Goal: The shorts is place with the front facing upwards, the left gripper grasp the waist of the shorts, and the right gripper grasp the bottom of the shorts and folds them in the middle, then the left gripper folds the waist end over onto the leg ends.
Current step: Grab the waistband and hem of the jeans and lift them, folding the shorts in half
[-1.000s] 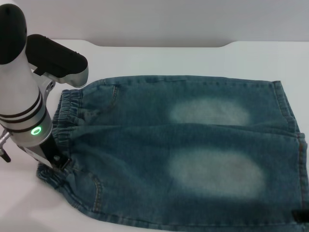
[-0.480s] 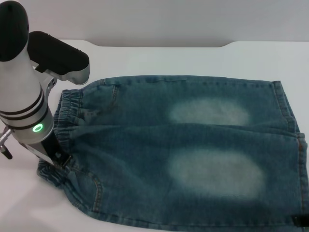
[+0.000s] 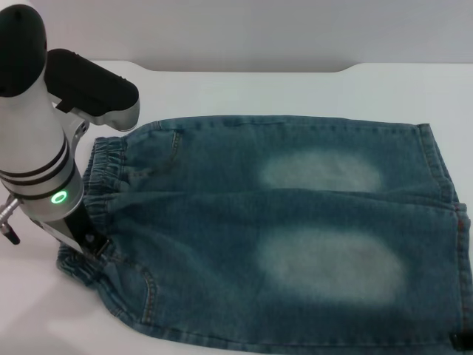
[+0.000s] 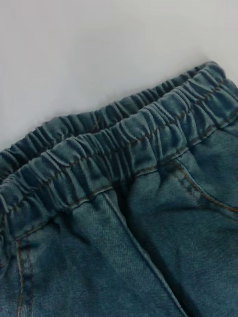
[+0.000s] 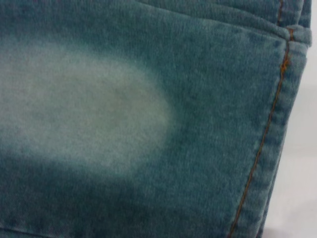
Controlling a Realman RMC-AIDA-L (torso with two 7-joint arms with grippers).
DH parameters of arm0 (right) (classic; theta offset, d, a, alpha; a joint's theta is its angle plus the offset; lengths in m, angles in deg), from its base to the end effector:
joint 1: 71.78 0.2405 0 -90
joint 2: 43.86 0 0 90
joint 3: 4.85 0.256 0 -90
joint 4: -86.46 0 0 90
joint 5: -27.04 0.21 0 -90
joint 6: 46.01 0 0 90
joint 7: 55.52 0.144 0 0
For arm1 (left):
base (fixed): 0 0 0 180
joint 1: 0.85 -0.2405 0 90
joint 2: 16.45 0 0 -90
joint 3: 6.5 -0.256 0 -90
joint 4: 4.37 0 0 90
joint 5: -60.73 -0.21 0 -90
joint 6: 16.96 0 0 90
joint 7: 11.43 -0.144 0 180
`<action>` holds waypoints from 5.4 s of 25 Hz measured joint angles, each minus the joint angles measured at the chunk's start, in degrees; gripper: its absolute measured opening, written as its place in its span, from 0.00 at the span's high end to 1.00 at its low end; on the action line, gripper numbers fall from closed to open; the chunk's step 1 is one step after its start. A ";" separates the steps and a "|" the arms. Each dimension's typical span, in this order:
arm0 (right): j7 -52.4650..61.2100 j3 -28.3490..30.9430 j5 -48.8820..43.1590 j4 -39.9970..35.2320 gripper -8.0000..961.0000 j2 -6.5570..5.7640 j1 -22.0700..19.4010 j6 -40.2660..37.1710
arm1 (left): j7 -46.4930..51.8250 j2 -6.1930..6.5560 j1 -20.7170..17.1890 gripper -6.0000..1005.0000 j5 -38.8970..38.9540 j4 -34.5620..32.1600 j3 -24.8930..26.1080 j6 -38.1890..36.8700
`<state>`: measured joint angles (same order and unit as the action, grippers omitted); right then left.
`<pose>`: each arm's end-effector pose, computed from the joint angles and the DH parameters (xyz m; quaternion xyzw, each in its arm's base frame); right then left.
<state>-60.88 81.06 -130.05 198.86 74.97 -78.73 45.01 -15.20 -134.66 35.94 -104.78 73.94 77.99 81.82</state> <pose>0.2542 0.2085 0.0319 -0.7579 0.5595 -0.1757 0.2858 -0.1926 0.3339 -0.0068 -0.7916 -0.4261 0.3479 0.2663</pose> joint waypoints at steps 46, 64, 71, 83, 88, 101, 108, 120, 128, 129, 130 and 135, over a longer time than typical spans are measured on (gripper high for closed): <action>-2.26 -0.11 0.61 -2.99 0.96 0.00 0.85 -3.68 | -0.75 0.00 0.09 0.95 0.16 -1.24 -0.81 -1.07; -2.92 -0.07 -0.75 -3.36 0.49 -0.17 1.42 -2.70 | -0.21 0.00 2.06 0.96 0.01 -1.34 -0.82 -0.70; -2.99 -0.16 -0.76 -3.68 0.48 -0.13 1.52 -2.86 | -0.18 -0.03 2.19 0.95 0.00 -1.59 -0.82 -0.96; -2.99 -0.33 -0.45 -4.20 0.50 0.00 1.76 -2.77 | -0.18 -0.09 2.27 0.96 0.00 -1.85 -0.91 -1.05; -3.00 -0.31 -0.41 -4.51 0.51 0.01 1.77 -2.73 | -0.23 -0.10 2.35 0.96 0.00 -1.87 -0.90 -1.07; -2.94 -1.26 -1.08 -7.71 0.65 -0.14 2.43 -3.28 | -0.41 -0.13 2.77 0.96 0.01 -2.20 -0.91 -1.15; -3.78 -1.15 -0.80 -6.14 0.91 -0.09 1.97 -3.09 | -0.56 -0.09 2.74 0.96 0.09 -2.25 -0.90 -1.41; -5.44 -1.22 1.41 1.04 0.91 -0.08 3.13 -7.53 | 1.05 0.19 0.73 0.95 0.04 1.88 -0.51 -5.14; -8.69 -1.00 1.55 4.00 0.91 -0.12 3.85 -14.86 | 1.84 0.52 -3.54 0.95 -0.06 9.23 1.57 -11.19; -9.08 -0.97 1.56 4.00 0.91 -0.11 3.85 -15.68 | 1.84 0.54 -4.07 0.95 -0.06 9.94 2.00 -12.15; -9.39 -0.95 1.56 4.01 0.91 -0.11 3.83 -16.67 | 1.82 0.54 -4.59 0.95 -0.07 10.42 2.38 -13.06; -11.44 -0.76 1.53 4.09 0.91 -0.11 2.52 -23.13 | 1.54 0.48 -6.76 0.96 -0.10 11.21 3.66 -17.86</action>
<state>-72.31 80.30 -128.51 202.94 74.86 -76.21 21.87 -13.66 -134.18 29.17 -104.88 85.14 81.65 63.97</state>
